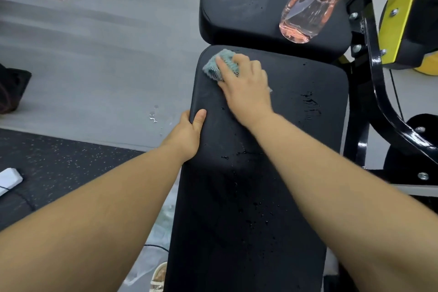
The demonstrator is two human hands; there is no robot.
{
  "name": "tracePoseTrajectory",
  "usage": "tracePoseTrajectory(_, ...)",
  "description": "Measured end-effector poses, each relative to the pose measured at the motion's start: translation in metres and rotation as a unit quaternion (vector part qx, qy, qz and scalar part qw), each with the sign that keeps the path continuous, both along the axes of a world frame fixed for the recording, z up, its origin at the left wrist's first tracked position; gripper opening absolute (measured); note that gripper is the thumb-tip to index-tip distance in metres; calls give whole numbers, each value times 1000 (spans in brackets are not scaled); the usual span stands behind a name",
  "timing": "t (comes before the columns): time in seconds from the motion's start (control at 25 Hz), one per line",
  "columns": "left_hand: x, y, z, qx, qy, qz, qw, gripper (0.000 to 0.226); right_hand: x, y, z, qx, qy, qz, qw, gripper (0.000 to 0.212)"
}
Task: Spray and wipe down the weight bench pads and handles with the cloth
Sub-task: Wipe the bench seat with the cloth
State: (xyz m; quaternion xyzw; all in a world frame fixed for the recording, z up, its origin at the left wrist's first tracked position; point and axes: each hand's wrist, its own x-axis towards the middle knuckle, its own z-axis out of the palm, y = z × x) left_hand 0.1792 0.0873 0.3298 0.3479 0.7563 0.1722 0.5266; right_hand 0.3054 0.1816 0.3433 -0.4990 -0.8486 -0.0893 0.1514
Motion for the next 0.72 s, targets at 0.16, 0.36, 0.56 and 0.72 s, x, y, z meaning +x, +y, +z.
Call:
tracePoseTrajectory(0.16,11,8,24,-21,266,-85,960,66,105,-4,5,-49,24,-198,979,41)
tracePoseTrajectory(0.36,46,34,65,123,413,-387,815,114,103,-82,-23,-43,98,-256,961,41)
tracePoseTrajectory(0.56,76,46,63,29,457,-435,775,138,151,-89,-32,16,23,-32,999,38)
tracePoseTrajectory(0.72,90,55,62,-12,479,-434,763,139,131,4,-2,-20,110,-256,960,41)
